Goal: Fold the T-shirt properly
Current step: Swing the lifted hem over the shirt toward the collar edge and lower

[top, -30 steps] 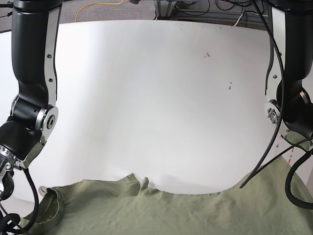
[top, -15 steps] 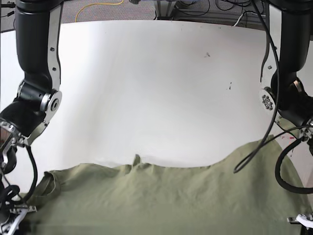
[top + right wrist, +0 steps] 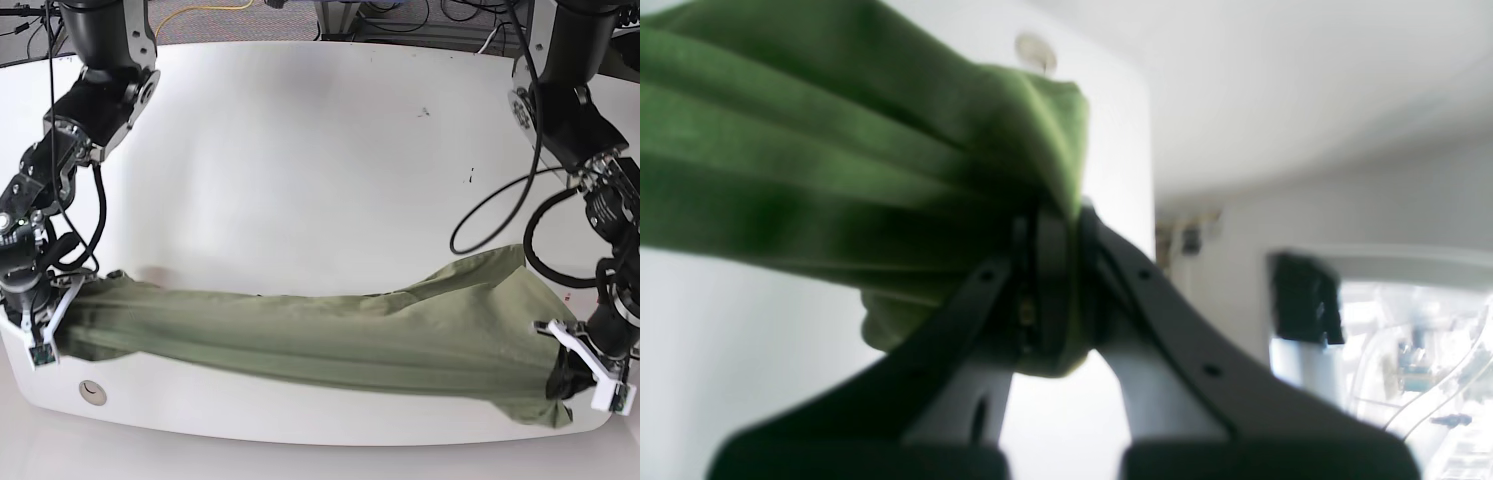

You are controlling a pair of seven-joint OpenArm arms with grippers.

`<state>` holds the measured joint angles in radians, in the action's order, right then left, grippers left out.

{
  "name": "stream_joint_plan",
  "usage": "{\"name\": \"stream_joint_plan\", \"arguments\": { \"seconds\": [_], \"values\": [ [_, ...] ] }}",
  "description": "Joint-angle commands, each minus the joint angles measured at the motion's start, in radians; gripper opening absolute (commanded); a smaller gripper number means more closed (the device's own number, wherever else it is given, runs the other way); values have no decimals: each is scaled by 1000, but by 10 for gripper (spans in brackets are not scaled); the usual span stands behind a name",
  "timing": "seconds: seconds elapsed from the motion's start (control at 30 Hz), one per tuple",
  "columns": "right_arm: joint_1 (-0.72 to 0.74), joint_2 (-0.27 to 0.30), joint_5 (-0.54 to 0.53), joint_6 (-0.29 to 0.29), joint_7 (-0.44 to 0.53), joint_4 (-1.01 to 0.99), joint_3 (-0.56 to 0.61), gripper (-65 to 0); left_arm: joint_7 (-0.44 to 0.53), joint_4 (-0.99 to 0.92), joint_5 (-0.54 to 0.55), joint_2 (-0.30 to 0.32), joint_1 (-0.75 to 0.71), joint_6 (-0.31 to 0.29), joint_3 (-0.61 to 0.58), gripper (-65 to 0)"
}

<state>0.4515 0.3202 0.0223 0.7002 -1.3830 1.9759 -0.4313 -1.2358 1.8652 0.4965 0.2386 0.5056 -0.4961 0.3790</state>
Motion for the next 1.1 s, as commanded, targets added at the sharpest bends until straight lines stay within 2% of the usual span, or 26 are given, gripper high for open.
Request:
{"name": "stream_joint_plan", "arguments": {
  "seconds": [0.0,0.27,0.63,0.8,0.93,1.07],
  "values": [
    [-61,-10,40,-2,-3,20,-54,-644,26,35,-25,18,-58,4,33,-650],
    [-231,-43,40,-2,-8,27,-137,-644,26,70,26,18,-296,-34,64,-650],
    [-432,-111,40,-2,9,36,-163,-645,24,70,133,23,-569,-32,188,-650],
    [-495,-140,40,-2,31,41,-163,-645,24,70,138,23,-669,-36,232,-650],
    [-529,-145,40,-2,31,41,-163,-645,24,70,138,23,-738,-36,237,-650],
    [-567,-172,41,-2,32,40,-163,-645,24,70,136,23,-809,-37,240,-650]
  ]
}}
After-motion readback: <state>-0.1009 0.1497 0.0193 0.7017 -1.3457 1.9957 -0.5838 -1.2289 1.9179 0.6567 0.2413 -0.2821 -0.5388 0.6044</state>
